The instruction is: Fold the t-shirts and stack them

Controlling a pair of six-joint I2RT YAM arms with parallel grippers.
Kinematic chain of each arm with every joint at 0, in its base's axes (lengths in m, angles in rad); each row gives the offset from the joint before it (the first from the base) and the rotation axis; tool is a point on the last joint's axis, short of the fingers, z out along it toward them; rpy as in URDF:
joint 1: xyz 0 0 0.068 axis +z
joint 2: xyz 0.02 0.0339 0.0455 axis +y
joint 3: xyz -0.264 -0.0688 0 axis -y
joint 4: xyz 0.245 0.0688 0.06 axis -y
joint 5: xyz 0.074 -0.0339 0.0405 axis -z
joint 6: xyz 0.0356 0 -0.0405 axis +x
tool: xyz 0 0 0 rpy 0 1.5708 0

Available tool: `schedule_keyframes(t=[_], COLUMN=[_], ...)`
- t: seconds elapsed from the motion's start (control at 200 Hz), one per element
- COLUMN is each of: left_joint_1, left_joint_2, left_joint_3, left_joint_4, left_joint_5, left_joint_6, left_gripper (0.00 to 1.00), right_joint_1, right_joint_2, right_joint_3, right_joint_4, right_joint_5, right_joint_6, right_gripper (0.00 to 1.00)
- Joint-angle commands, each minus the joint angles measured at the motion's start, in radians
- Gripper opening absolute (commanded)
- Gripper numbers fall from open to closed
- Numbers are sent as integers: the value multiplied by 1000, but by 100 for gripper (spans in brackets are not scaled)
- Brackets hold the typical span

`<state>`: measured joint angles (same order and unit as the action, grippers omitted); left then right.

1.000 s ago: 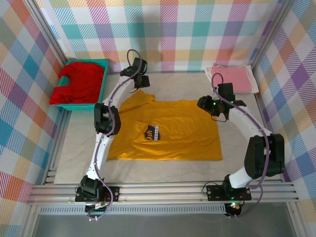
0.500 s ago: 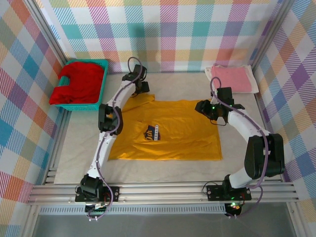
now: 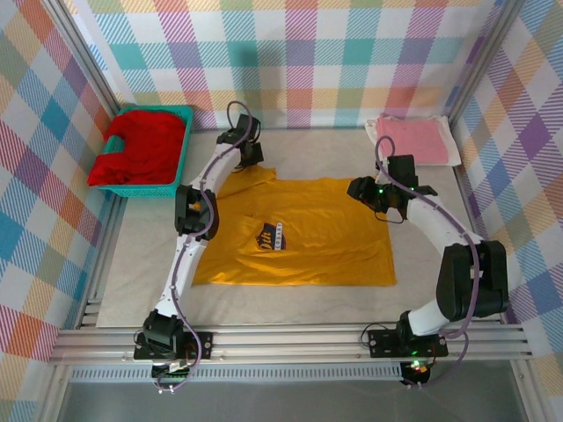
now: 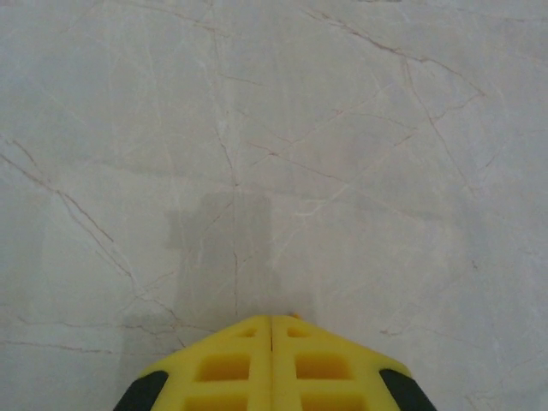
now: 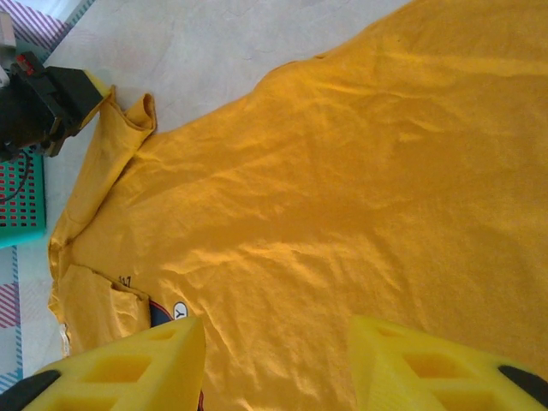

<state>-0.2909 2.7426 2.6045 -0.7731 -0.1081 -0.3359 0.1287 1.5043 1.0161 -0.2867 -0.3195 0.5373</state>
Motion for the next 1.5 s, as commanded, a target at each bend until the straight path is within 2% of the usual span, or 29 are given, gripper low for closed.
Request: schedule_keyframes(t=[0.0,0.165,0.295,0.39,0.55,0.79,0.9,1.085,1.38,1.465,1.495], left_joint_1=[6,6,6,6,8,31,33,35,53,59,62], left_joint_2=[-88,-163,-225,-270,-331,-336,-339,-349,-416,-428,-432], left_joint_3=[15,12,0,-38,-114,-132,-141,-168,-292,-310,-317], left_joint_4=[-19,-19,-23,-10,12,-3,0,12,62,61,63], left_joint_5=[-29,-46,-53,-58,-94,-95,-92,-92,-99,-107,-109], left_joint_6=[28,46,57,64,86,102,111,133,167,169,170], left_gripper=[0,0,0,0,0,0,0,0,0,0,0], right_joint_1=[-9,-22,-79,-115,-117,-116,-118,-112,-94,-90,-89], right_joint_2=[53,161,285,379,546,715,761,849,890,892,890], right_joint_3=[57,179,302,407,605,826,882,991,1012,1025,1024], right_joint_4=[0,-87,-183,-235,-355,-476,-499,-571,-560,-570,-575], right_joint_5=[-4,74,138,151,219,266,318,322,312,311,312], right_joint_6=[-17,-32,-6,-4,-59,-93,-99,-99,-83,-79,-75], right_gripper=[47,48,50,52,54,54,54,53,43,34,28])
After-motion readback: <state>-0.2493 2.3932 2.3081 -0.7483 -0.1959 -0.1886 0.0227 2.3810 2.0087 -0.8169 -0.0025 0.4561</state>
